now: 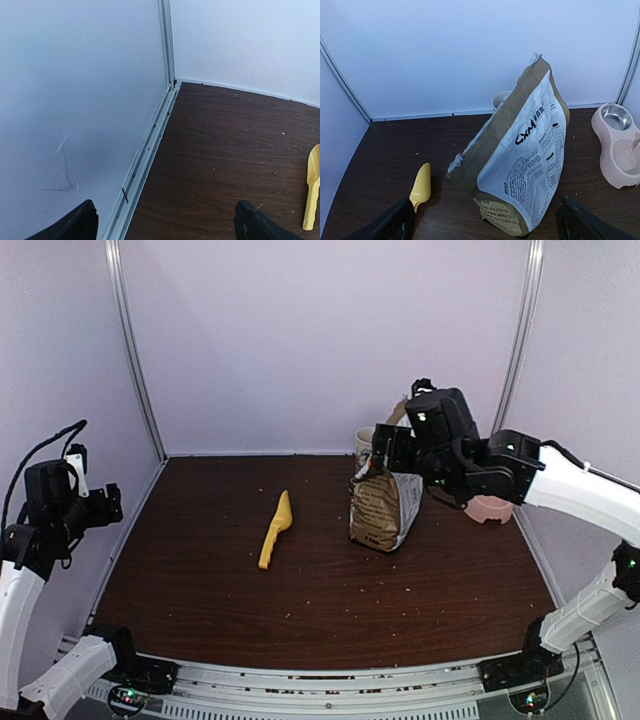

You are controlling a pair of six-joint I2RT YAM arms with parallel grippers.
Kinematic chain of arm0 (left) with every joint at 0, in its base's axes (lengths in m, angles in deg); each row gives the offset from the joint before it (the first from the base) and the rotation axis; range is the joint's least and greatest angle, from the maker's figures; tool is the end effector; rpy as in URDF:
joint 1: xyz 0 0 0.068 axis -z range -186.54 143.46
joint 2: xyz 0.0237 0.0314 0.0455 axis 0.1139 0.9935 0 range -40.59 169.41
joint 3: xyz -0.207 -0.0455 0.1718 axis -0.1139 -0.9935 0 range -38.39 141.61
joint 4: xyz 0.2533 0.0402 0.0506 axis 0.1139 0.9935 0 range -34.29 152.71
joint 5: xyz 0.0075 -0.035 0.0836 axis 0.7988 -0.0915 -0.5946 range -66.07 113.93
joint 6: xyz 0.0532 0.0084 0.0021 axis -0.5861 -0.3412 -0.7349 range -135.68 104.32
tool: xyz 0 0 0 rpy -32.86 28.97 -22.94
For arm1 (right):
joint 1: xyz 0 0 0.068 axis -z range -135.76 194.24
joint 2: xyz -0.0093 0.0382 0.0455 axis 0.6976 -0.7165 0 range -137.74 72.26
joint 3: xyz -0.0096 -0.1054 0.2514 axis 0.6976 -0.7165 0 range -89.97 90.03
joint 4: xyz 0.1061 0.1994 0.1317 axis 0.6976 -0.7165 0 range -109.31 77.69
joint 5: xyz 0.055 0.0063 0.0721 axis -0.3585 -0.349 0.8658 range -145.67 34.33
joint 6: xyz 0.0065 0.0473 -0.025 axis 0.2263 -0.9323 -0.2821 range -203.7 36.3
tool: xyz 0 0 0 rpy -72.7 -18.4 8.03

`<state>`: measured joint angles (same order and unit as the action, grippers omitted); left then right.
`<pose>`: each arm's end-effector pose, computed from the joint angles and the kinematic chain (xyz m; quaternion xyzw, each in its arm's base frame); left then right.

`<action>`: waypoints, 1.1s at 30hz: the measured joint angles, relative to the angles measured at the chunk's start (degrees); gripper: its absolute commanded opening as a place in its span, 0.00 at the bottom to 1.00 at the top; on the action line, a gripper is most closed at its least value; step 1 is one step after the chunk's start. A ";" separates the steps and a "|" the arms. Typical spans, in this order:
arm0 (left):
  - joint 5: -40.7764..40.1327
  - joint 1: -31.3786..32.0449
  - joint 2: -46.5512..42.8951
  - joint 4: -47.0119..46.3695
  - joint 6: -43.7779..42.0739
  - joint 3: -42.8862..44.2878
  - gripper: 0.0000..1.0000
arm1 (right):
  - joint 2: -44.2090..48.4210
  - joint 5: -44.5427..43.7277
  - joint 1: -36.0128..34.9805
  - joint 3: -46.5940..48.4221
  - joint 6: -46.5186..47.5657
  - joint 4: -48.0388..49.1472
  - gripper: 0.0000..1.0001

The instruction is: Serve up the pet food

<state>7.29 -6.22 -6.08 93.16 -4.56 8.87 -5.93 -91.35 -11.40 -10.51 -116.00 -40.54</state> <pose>0.1264 0.0094 0.3306 -0.1561 0.8221 0.0680 0.5433 0.1872 0.2370 0.3907 -0.0072 0.8271 0.1576 0.5395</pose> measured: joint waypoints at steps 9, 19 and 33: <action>3.23 0.00 -1.22 -0.35 1.51 -0.02 0.98 | -22.34 -15.15 -1.22 18.64 -2.23 -8.59 0.96; 4.26 0.00 -1.97 -0.57 2.29 -0.13 0.98 | -32.48 -22.08 0.83 29.16 -5.81 -20.13 0.15; 4.26 0.00 -1.20 -0.57 2.29 -0.15 0.98 | -25.92 -13.68 0.85 25.05 -0.37 -17.46 0.00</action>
<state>11.55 -6.22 -7.29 92.59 -2.27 8.72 -31.85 -105.04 -10.55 14.54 -116.37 -58.01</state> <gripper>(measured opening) 0.978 0.026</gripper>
